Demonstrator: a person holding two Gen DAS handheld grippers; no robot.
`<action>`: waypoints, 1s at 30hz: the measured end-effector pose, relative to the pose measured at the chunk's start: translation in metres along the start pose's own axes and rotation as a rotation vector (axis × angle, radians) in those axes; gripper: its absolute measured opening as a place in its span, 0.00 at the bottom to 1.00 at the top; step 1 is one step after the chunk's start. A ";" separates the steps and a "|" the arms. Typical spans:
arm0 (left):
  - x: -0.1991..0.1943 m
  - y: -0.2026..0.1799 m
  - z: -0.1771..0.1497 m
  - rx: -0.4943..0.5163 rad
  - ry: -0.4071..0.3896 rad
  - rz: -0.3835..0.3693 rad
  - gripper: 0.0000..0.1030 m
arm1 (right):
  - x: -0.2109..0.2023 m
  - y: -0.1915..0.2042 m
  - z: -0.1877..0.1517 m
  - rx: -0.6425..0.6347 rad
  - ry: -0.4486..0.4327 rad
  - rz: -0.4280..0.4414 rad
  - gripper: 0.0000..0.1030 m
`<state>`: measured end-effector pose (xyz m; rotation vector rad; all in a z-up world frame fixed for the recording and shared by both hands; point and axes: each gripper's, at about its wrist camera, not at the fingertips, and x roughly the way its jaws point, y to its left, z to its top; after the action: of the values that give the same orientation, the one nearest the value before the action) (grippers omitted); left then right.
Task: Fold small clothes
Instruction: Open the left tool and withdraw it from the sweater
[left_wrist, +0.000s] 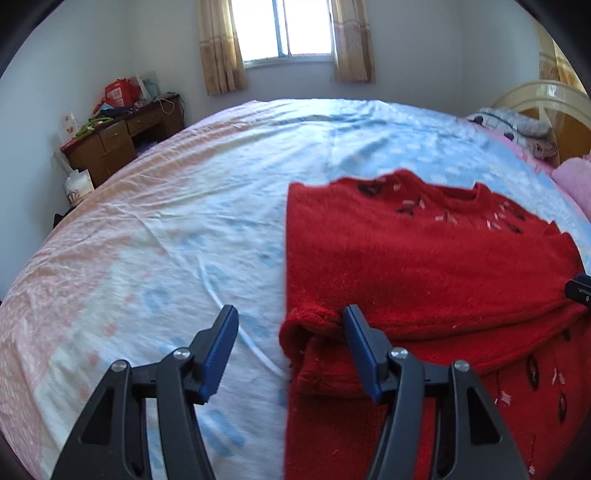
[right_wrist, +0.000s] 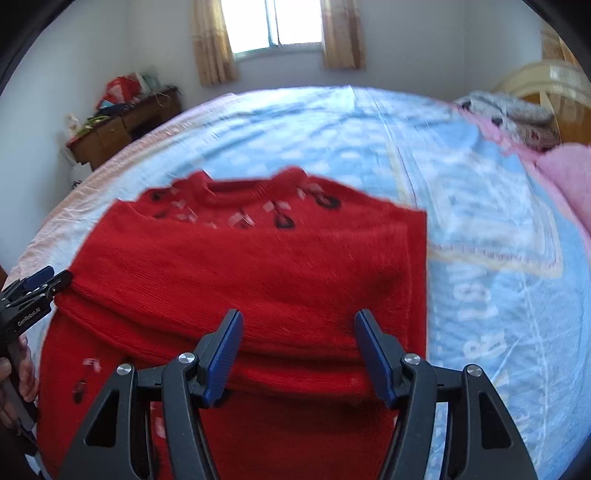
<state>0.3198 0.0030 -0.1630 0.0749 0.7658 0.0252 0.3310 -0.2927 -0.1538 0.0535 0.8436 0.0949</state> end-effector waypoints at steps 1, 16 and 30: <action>-0.001 -0.001 -0.001 0.001 -0.004 0.001 0.60 | 0.000 -0.004 -0.003 0.004 -0.001 0.003 0.61; -0.006 0.000 -0.006 0.001 0.026 -0.015 0.71 | -0.003 0.002 -0.014 -0.031 -0.010 -0.052 0.61; -0.086 0.006 -0.031 0.041 0.012 -0.133 0.71 | -0.074 0.016 -0.062 -0.014 -0.004 0.035 0.63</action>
<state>0.2363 0.0067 -0.1250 0.0631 0.7817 -0.1165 0.2349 -0.2843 -0.1381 0.0553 0.8379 0.1339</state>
